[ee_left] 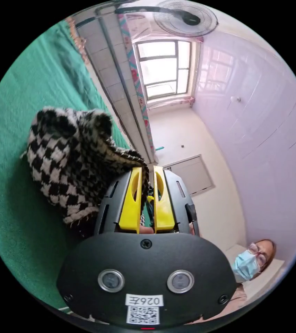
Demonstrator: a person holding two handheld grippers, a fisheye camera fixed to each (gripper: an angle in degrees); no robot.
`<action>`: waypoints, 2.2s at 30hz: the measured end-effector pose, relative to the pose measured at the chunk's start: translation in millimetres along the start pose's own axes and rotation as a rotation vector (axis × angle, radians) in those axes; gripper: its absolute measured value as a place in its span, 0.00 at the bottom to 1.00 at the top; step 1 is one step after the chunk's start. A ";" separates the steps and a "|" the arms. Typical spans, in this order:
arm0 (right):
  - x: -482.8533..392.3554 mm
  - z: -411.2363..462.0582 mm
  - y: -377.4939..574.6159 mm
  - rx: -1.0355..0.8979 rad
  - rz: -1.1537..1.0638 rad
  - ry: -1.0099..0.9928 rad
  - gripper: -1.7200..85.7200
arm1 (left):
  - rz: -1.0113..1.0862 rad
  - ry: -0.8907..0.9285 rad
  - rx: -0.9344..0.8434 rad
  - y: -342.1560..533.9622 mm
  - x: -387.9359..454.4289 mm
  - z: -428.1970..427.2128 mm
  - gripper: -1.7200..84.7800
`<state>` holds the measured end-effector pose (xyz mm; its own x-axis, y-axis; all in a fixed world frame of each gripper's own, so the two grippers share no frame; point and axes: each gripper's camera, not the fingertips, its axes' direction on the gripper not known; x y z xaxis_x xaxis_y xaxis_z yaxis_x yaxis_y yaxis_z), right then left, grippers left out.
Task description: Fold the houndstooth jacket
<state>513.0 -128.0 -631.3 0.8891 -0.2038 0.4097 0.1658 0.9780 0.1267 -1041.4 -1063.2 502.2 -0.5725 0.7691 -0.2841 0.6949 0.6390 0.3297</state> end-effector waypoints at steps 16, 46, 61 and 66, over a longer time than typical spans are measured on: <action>-126.0 -99.8 60.3 0.634 -0.279 0.260 0.01 | 1.084 -0.521 0.522 213.7 241.3 -80.6 0.01; -232.1 254.8 -145.1 -0.228 -0.236 -0.200 0.06 | 0.048 -0.654 -0.127 168.3 -28.2 -20.3 0.27; 48.3 51.4 -71.9 0.301 0.306 -0.288 0.03 | 0.480 -0.472 -0.121 98.5 43.2 74.4 0.11; 195.1 52.0 23.1 0.351 0.733 -0.204 0.09 | 0.496 -0.537 -0.054 82.6 45.7 102.6 0.08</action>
<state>668.2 -147.5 -501.5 0.6196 0.4412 0.6492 -0.5966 0.8022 0.0242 -965.5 -976.1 424.0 0.1063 0.8667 -0.4874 0.7863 0.2268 0.5747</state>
